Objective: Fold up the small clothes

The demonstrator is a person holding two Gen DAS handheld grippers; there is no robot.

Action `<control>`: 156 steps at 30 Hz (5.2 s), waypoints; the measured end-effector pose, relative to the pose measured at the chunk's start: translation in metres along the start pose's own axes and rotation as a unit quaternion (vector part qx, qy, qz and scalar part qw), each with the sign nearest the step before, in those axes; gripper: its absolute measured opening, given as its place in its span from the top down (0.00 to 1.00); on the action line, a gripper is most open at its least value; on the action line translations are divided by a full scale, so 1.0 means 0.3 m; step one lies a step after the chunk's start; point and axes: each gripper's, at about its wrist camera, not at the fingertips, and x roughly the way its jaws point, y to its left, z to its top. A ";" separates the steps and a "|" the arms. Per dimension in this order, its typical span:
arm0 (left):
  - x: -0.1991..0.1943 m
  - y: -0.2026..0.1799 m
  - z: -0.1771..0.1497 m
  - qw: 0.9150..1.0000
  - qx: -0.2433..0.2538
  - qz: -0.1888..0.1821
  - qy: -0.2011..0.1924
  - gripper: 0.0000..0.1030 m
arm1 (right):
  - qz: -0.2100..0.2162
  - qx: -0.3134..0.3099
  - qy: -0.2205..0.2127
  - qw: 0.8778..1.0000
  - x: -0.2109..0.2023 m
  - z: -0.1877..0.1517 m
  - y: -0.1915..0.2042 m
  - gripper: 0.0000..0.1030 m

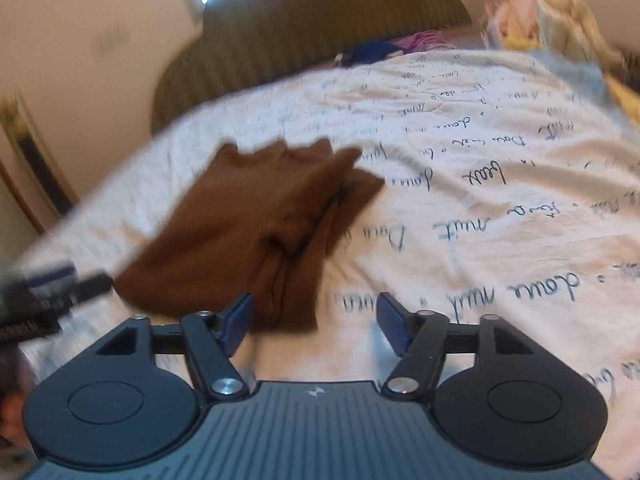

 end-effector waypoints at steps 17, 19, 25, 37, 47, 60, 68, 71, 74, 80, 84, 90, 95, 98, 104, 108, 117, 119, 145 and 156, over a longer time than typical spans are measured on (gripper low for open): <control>0.123 0.016 -0.070 0.996 -0.025 0.032 0.081 0.00 | -0.102 0.013 0.010 0.995 0.068 -0.079 0.063 0.00; 0.122 0.015 -0.069 0.996 -0.025 0.033 0.081 0.00 | -0.100 0.016 0.016 0.995 0.069 -0.075 0.060 0.00; 0.117 0.015 -0.070 0.996 -0.025 0.035 0.081 0.00 | -0.103 0.014 0.020 0.994 0.069 -0.078 0.072 0.00; 0.117 0.016 -0.070 0.996 -0.025 0.035 0.081 0.00 | -0.107 0.013 -0.016 0.994 0.061 -0.114 0.075 0.00; 0.117 0.015 -0.070 0.996 -0.025 0.035 0.081 0.00 | -0.105 0.017 -0.020 0.994 0.061 -0.119 0.072 0.00; 0.118 0.015 -0.070 0.996 -0.025 0.035 0.081 0.00 | -0.105 0.017 -0.020 0.994 0.061 -0.120 0.071 0.00; 0.118 0.015 -0.070 0.996 -0.025 0.035 0.081 0.00 | -0.105 0.017 -0.020 0.994 0.061 -0.120 0.070 0.00; 0.118 0.015 -0.070 0.996 -0.025 0.035 0.081 0.00 | -0.105 0.017 -0.020 0.994 0.061 -0.120 0.070 0.00; 0.118 0.015 -0.070 0.996 -0.025 0.035 0.081 0.00 | -0.105 0.017 -0.020 0.994 0.060 -0.120 0.070 0.00; 0.118 0.015 -0.070 0.996 -0.025 0.035 0.081 0.00 | -0.105 0.017 -0.020 0.994 0.060 -0.121 0.070 0.00; 0.118 0.014 -0.070 0.996 -0.025 0.035 0.081 0.00 | -0.105 0.017 -0.020 0.994 0.060 -0.121 0.070 0.00; 0.116 0.015 -0.070 0.996 -0.028 0.032 0.081 0.00 | -0.105 0.017 -0.020 0.994 0.060 -0.121 0.070 0.00; 0.117 0.020 -0.065 0.995 -0.035 0.030 0.085 0.00 | -0.105 0.017 -0.021 0.994 0.060 -0.121 0.071 0.00; 0.121 0.012 -0.061 0.995 -0.032 0.035 0.090 0.00 | -0.105 0.017 -0.021 0.994 0.060 -0.121 0.070 0.00; 0.128 0.005 -0.044 0.992 -0.040 0.044 0.112 0.00 | -0.105 0.017 -0.020 0.994 0.060 -0.121 0.071 0.00; 0.129 -0.004 -0.041 0.991 -0.041 0.050 0.119 0.00 | -0.105 0.017 -0.021 0.994 0.060 -0.121 0.071 0.00; 0.129 -0.005 -0.043 0.991 -0.043 0.051 0.116 0.00 | -0.105 0.018 -0.021 0.994 0.061 -0.121 0.070 0.00; 0.128 -0.006 -0.043 0.991 -0.042 0.052 0.115 0.00 | -0.105 0.018 -0.021 0.994 0.061 -0.121 0.070 0.00; 0.119 -0.001 -0.031 0.990 -0.041 0.051 0.123 0.00 | -0.098 0.016 -0.015 0.995 0.053 -0.112 0.068 0.00; 0.069 -0.059 -0.012 0.991 -0.010 0.063 0.114 0.00 | -0.083 0.016 -0.001 0.996 0.026 -0.098 0.071 0.00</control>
